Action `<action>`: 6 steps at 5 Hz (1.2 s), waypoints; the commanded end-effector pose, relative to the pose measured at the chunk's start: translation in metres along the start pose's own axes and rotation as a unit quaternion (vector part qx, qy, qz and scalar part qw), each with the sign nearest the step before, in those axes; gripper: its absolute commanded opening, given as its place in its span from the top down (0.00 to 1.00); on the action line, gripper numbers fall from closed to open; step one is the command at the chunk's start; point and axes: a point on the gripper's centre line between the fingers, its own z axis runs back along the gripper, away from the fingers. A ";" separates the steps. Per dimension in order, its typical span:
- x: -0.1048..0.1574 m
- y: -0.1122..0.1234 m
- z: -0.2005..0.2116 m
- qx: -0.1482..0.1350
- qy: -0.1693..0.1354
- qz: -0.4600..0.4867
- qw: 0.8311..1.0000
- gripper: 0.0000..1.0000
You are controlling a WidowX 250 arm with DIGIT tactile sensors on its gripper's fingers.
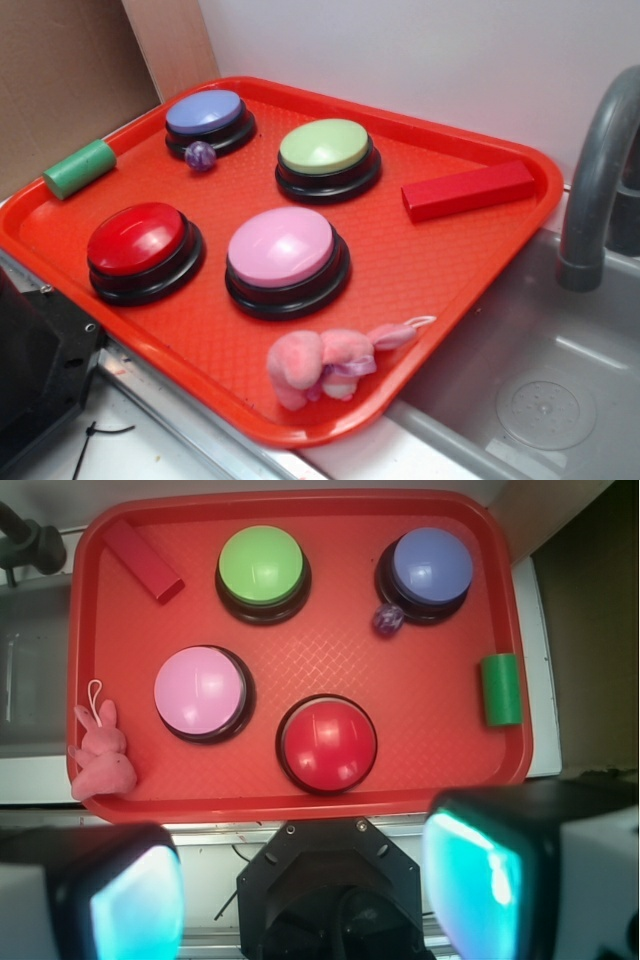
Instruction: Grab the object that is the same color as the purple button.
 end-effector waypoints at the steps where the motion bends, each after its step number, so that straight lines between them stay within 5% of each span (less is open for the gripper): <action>1: 0.000 0.000 0.000 0.000 0.000 0.000 1.000 0.00; 2: 0.015 0.010 -0.022 -0.024 -0.003 0.045 0.999 0.00; 3: 0.025 0.021 -0.040 -0.012 -0.007 0.107 0.994 0.00; 5: 0.044 0.054 -0.090 0.020 -0.080 0.270 0.959 0.00; 6: 0.055 0.071 -0.114 0.043 -0.090 0.332 0.938 0.00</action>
